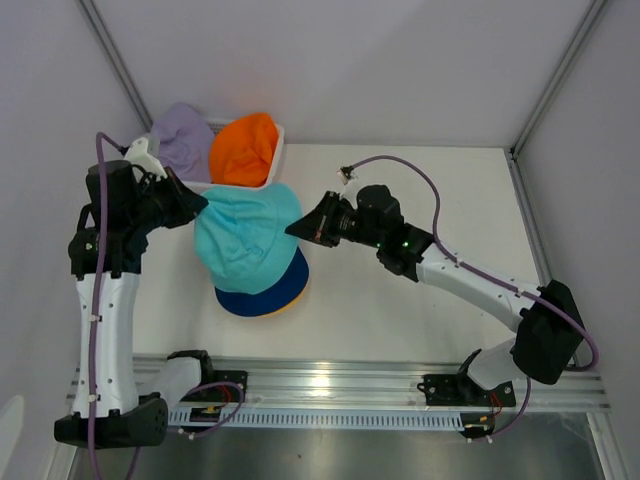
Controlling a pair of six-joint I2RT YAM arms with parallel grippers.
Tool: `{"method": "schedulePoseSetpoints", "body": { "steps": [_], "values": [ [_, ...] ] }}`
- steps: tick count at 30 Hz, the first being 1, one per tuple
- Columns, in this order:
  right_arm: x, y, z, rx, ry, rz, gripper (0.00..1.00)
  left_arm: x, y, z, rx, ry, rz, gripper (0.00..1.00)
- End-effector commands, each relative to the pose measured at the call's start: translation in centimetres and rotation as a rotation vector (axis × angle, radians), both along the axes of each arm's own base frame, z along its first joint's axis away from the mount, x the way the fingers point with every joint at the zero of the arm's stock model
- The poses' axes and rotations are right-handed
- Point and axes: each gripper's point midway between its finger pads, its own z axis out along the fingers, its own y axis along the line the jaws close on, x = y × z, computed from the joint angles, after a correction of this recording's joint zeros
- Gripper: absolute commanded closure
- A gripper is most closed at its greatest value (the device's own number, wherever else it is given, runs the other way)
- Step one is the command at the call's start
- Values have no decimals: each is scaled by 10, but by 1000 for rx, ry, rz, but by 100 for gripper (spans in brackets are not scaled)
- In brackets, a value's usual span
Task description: Stack the hats
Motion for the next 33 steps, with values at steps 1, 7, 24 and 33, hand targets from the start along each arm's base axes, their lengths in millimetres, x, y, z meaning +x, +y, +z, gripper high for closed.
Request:
{"method": "schedulePoseSetpoints", "body": {
  "steps": [1,7,24,33],
  "values": [
    [9,-1,-26,-78,-16,-21,100,-1,3,0,35,-64,1,94],
    [47,-17,-53,-107,35,-48,100,-11,12,-2,68,-111,50,72],
    [70,-4,-89,-156,93,108,100,-17,17,-110,-356,-13,393,18],
    [66,-13,-82,-143,89,56,100,-37,14,-135,-635,-44,516,21]
  ]
}}
